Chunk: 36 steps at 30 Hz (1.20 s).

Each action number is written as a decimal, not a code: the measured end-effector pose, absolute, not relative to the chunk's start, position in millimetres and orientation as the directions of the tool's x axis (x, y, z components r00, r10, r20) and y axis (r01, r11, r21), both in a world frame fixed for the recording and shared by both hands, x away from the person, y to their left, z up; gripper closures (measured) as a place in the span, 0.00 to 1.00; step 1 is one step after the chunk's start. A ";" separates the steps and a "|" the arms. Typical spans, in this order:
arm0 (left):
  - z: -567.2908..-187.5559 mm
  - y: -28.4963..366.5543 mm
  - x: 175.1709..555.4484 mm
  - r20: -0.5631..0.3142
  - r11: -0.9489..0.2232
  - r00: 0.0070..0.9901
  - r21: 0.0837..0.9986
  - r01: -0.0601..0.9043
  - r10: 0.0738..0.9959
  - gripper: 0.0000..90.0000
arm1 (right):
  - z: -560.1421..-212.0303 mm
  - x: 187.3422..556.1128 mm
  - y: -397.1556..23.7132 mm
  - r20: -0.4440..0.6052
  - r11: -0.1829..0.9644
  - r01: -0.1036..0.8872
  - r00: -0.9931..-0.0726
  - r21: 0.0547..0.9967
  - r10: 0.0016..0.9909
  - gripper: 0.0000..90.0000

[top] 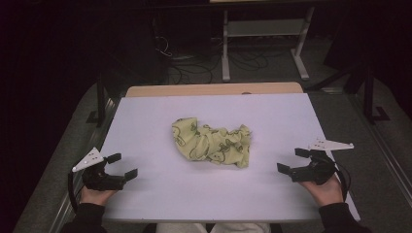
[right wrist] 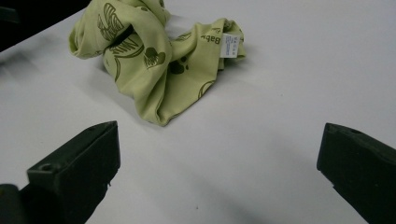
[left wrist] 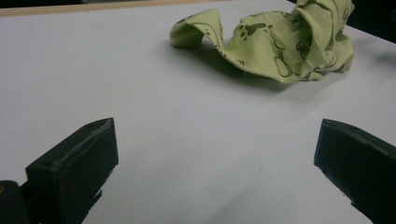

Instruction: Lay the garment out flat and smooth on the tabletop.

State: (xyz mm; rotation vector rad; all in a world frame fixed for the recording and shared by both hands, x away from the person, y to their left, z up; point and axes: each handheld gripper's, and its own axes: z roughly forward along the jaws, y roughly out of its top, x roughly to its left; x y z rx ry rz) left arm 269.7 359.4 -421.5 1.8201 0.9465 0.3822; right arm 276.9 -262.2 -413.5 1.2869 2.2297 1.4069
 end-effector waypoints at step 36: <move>-400.1 349.0 265.0 -0.058 -0.231 0.663 0.911 0.340 0.746 0.00 | -384.8 283.5 -259.4 0.226 0.198 0.521 -0.640 0.830 0.734 0.00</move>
